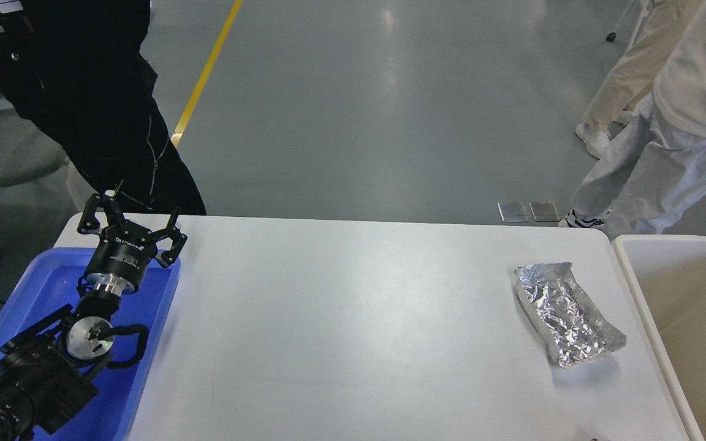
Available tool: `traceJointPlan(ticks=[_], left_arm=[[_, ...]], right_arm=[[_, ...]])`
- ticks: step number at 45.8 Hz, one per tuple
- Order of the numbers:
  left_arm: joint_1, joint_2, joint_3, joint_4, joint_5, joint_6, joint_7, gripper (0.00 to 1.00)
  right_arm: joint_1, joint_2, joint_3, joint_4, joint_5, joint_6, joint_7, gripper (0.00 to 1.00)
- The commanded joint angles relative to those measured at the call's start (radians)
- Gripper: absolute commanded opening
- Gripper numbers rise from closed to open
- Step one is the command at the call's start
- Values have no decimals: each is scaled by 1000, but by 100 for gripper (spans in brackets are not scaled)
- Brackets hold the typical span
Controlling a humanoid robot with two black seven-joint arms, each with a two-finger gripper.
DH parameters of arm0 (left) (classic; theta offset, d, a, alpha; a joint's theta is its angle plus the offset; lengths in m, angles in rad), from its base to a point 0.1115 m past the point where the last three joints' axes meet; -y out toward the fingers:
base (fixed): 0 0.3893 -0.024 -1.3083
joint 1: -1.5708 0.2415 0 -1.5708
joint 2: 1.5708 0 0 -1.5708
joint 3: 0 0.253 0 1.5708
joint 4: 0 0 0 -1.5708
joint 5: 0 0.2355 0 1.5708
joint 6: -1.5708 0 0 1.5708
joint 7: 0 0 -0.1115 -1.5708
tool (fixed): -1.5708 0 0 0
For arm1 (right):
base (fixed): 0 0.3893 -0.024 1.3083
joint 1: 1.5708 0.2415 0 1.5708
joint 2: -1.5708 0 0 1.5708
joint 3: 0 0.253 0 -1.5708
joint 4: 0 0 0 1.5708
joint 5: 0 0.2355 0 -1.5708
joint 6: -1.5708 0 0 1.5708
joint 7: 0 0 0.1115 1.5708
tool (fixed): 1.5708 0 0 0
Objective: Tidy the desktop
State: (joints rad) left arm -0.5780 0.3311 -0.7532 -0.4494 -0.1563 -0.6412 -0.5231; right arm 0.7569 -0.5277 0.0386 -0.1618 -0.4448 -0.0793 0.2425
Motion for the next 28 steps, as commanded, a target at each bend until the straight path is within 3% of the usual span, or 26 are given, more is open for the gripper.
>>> traceJointPlan(ticks=[1, 28], left_arm=[[0, 0, 0, 0, 0, 0, 0, 100], [1, 0, 0, 0, 0, 0, 0, 100]], right_arm=[[-74, 100, 3, 11, 49, -135, -22, 0], [-179, 173, 6, 71, 112, -135, -28, 0]])
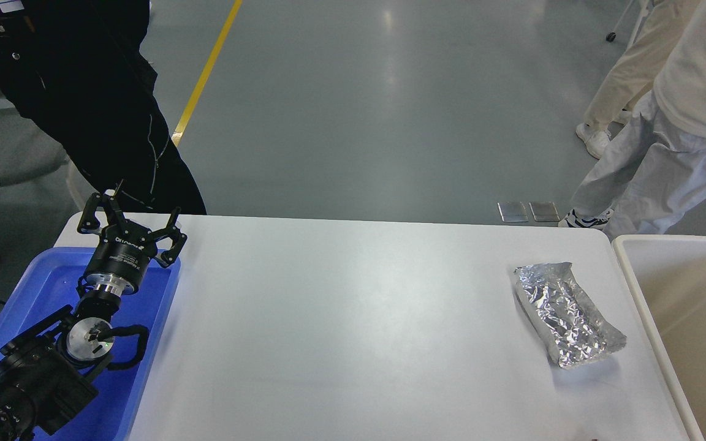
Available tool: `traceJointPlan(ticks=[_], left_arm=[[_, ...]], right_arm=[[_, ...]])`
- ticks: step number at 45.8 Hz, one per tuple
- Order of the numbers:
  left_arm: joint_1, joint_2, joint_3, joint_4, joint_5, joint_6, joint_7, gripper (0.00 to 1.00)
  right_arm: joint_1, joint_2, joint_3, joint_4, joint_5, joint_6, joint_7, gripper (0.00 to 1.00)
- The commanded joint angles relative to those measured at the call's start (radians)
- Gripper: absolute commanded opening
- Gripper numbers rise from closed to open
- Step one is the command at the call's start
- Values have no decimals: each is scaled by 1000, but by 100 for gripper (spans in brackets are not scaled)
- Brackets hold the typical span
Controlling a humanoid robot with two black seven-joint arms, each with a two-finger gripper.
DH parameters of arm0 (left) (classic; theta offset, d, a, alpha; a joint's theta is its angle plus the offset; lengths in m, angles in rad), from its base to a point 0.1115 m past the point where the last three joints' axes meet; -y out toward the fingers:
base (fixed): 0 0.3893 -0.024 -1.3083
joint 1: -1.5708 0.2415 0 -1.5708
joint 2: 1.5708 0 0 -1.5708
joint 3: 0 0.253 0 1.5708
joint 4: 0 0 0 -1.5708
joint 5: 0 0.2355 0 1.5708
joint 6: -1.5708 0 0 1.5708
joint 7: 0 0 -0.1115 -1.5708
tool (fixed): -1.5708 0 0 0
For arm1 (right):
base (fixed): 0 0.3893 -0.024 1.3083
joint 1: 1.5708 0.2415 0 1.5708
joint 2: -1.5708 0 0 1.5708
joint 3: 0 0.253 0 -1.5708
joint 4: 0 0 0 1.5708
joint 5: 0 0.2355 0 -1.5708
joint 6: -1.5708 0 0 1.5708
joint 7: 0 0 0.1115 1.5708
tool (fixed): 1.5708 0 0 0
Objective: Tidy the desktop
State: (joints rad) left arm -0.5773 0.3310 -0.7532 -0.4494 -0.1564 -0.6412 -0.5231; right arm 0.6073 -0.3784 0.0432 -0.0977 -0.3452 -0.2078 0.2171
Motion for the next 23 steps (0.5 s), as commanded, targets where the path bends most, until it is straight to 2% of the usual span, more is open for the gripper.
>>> traceJointPlan(ticks=[1, 16, 18, 21, 23], left_arm=[[-1, -1, 0, 0, 0, 0, 0, 100], [-1, 0, 0, 0, 0, 0, -2, 100], [1, 0, 0, 0, 0, 0, 0, 100], [-1, 0, 0, 0, 0, 0, 0, 100], [-1, 0, 0, 0, 0, 0, 0, 100]], right_arm=[[-29, 24, 1, 7, 12, -7, -2, 0], [-32, 24, 4, 6, 40, -8, -2, 1], [-34, 24, 6, 6, 40, -10, -2, 20], [-34, 24, 6, 4, 40, -21, -1, 57], [-34, 22, 6, 4, 40, -22, -1, 74]])
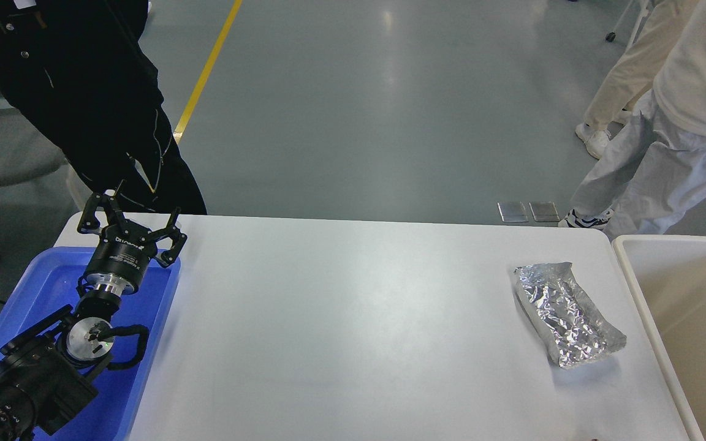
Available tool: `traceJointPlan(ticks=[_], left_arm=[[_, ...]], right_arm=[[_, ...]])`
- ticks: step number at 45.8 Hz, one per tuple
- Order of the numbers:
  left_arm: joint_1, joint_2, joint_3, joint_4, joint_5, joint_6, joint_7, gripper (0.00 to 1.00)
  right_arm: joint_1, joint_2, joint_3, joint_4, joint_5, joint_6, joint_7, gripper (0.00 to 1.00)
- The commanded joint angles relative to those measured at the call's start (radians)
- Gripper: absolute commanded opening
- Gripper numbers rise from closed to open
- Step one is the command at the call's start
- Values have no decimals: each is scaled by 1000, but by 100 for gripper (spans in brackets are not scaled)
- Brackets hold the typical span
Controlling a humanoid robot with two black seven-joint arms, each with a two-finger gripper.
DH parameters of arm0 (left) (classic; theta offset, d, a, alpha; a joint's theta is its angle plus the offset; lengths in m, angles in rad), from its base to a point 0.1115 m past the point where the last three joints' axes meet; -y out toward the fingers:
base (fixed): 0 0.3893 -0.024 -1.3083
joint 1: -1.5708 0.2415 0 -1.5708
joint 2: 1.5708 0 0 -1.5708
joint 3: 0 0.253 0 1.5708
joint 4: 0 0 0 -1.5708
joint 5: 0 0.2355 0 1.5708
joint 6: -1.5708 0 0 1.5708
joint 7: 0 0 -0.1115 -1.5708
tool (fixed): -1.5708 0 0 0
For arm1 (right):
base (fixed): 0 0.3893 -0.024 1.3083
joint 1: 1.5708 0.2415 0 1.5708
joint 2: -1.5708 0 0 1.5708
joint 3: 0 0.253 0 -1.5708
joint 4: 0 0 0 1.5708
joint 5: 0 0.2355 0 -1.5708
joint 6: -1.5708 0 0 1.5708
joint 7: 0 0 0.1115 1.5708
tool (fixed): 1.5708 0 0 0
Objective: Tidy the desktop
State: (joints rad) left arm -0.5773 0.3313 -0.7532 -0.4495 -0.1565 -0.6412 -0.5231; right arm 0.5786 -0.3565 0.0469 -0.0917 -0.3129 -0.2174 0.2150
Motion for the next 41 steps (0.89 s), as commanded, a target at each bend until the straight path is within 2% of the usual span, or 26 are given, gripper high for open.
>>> traceJointPlan(ticks=[1, 7, 27, 41], left_arm=[[-1, -1, 0, 0, 0, 0, -2, 100], [-1, 0, 0, 0, 0, 0, 0, 100], [-1, 0, 0, 0, 0, 0, 0, 100], [-1, 0, 0, 0, 0, 0, 0, 100]], right_arm=[[-5, 1, 2, -2, 8, -13, 1, 79], [-5, -1, 2, -2, 8, -8, 1, 99], [36, -38, 30, 16, 12, 3, 7, 99], [151, -199, 414, 257, 14, 7, 1, 100]])
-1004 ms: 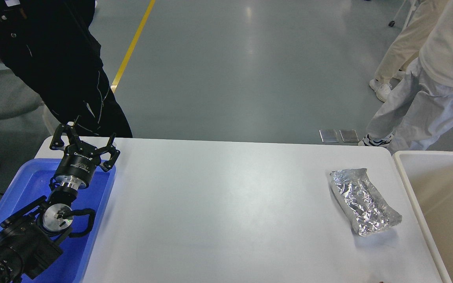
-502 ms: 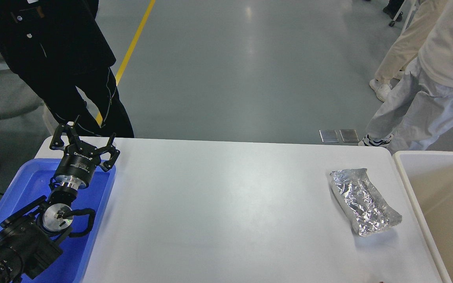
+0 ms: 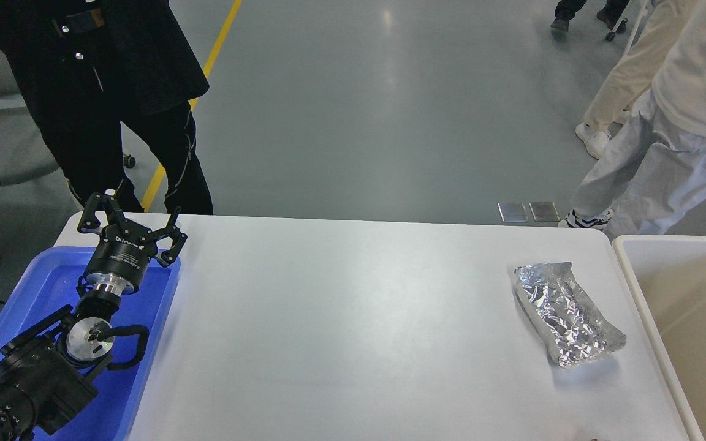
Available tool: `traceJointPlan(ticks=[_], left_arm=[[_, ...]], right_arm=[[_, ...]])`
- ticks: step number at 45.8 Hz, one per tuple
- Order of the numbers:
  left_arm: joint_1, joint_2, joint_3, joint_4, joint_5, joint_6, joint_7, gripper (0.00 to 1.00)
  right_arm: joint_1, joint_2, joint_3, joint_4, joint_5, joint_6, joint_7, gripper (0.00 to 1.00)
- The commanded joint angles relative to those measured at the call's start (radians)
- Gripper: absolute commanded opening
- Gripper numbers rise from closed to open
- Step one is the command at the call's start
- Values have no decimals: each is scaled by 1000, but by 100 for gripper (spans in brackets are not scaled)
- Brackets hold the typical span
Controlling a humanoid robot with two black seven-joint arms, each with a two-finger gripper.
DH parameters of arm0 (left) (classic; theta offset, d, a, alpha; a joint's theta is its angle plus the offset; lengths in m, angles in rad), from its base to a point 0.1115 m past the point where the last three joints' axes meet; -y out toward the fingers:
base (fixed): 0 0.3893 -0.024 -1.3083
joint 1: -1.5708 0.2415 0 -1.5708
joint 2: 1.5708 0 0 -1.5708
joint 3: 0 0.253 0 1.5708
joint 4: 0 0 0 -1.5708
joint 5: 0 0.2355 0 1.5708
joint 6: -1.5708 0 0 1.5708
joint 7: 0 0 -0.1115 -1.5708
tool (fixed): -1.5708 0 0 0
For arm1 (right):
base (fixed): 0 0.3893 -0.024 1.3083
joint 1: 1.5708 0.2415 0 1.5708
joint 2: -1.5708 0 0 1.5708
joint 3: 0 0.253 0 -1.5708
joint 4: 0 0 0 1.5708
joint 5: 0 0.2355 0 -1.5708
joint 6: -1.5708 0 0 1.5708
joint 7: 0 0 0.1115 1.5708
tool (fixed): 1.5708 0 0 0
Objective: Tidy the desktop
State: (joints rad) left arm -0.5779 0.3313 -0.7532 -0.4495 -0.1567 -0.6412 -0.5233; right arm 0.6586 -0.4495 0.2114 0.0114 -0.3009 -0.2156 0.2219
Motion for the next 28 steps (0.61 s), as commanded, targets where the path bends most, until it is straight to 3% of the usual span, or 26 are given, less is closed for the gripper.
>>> traceJointPlan(ticks=[1, 7, 19, 28], left_arm=[[0, -1, 0, 0, 0, 0, 0, 100], [0, 0, 0, 0, 0, 0, 0, 100], [1, 0, 0, 0, 0, 0, 0, 100], [1, 0, 0, 0, 0, 0, 0, 100]], right_arm=[[75, -113, 287, 172, 2, 7, -6, 100], [85, -153, 471, 280, -1, 10, -6, 100], [69, -239, 582, 571, -1, 12, 5, 100], [61, -262, 746, 686, 0, 160, 5, 100]])
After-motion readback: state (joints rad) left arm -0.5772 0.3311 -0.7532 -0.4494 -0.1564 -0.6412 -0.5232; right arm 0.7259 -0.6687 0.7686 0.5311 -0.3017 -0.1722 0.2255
